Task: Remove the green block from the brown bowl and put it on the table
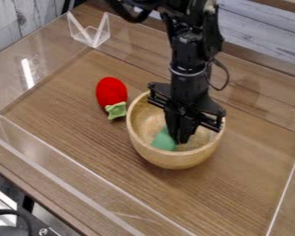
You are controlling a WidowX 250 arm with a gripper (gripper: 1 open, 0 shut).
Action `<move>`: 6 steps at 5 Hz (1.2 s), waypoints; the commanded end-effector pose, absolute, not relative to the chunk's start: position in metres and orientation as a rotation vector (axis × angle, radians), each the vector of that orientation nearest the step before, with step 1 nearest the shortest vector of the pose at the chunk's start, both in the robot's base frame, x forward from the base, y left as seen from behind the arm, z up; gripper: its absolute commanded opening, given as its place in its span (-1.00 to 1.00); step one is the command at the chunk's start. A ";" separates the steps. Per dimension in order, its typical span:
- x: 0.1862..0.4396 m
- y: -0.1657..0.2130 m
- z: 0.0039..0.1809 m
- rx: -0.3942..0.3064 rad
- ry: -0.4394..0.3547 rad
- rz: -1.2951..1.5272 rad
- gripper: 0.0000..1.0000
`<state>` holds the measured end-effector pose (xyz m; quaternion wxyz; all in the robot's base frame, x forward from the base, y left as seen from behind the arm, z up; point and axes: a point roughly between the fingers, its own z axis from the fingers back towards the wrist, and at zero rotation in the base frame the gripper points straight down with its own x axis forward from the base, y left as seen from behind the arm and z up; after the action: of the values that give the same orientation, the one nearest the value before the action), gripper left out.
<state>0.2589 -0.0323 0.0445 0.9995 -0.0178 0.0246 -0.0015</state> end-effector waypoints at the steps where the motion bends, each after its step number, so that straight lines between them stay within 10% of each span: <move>1: 0.272 -0.045 0.069 -0.019 -0.047 -0.004 -1.00; 5: 0.272 -0.078 0.126 -0.010 -0.174 -0.116 -1.00; 6: 0.267 -0.078 0.118 -0.010 -0.153 -0.093 1.00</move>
<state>0.2645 -0.0763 0.1055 0.9975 0.0002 -0.0532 -0.0459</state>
